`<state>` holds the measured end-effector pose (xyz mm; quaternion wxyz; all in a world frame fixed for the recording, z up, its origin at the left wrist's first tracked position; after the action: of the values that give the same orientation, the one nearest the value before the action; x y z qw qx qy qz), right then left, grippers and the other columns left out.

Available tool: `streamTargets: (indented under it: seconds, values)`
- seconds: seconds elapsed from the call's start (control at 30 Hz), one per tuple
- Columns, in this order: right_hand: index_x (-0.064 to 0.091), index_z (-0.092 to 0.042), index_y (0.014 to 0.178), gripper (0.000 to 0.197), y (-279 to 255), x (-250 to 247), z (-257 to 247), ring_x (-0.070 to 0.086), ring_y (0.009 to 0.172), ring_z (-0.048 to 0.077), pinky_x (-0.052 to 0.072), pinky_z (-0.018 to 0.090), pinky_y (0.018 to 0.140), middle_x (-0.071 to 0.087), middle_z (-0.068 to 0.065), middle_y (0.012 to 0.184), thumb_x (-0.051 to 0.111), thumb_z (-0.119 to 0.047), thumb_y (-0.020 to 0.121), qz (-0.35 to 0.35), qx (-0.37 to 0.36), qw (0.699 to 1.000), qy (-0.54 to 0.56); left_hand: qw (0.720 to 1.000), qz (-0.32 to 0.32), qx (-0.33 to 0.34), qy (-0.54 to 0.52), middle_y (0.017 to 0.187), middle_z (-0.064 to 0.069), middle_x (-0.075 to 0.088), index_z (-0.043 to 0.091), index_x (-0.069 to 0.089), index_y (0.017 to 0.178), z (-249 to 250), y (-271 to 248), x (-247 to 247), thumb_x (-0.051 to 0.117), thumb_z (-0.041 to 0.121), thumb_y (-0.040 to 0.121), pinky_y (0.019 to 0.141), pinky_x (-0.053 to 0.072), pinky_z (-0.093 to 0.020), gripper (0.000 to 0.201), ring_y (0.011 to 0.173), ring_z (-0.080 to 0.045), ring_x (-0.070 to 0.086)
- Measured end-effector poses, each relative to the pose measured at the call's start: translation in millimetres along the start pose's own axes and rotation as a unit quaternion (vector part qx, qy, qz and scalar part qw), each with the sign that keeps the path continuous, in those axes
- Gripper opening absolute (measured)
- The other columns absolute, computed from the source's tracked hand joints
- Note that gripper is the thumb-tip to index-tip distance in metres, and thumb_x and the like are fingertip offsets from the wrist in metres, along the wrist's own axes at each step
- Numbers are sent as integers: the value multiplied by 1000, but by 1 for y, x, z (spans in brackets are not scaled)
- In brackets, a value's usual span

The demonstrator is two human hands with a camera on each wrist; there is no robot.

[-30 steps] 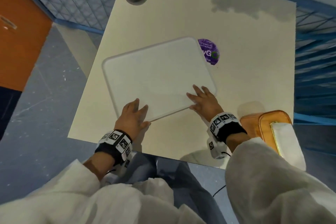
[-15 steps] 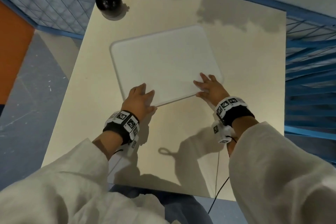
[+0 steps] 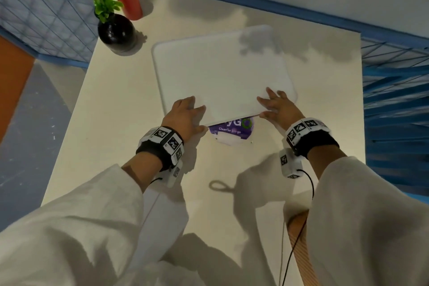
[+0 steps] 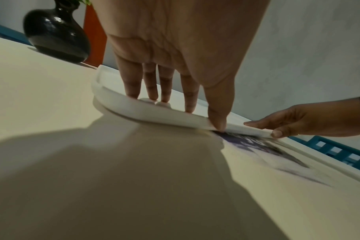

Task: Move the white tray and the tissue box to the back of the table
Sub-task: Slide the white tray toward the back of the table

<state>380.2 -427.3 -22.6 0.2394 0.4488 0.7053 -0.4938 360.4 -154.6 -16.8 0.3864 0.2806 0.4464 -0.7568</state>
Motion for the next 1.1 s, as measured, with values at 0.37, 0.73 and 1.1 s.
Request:
streamTargets:
  seconds: [0.37, 0.73, 1.1]
  values:
    - [40, -23, 135, 49, 26, -14, 5, 8, 142, 36, 17, 53, 116, 15, 11, 156, 56, -26, 88, 38, 28, 999, -2, 999, -10, 27, 20, 155, -8, 21, 29, 40, 134, -2, 57, -30, 63, 40, 77, 117, 19, -43, 62, 140, -31, 17]
    - [29, -32, 138, 48, 41, -6, -13, 6, 142, 36, 18, 54, 115, 8, 5, 158, 44, -35, 93, 48, 100, 993, -45, 997, -24, 67, 33, 154, -11, 24, 23, 46, 131, -16, 106, -66, 71, 30, 73, 117, 18, -39, 63, 142, -27, 20]
    - [25, -32, 139, 47, 46, -4, -24, 4, 142, 36, 15, 54, 115, 6, 4, 158, 41, -35, 94, 55, 130, 990, -30, 997, -29, 60, 32, 154, -5, 23, 25, 50, 128, -23, 129, -78, 75, 30, 68, 119, 18, -37, 66, 141, -23, 21]
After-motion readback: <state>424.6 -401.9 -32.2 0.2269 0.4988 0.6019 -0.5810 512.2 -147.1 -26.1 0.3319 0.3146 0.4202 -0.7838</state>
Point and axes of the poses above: each hand's wrist, its own y-axis towards the middle knuckle, its own x-axis out of the palm, z = x × y, the point moved 5 cm from there along y, towards the middle knuckle
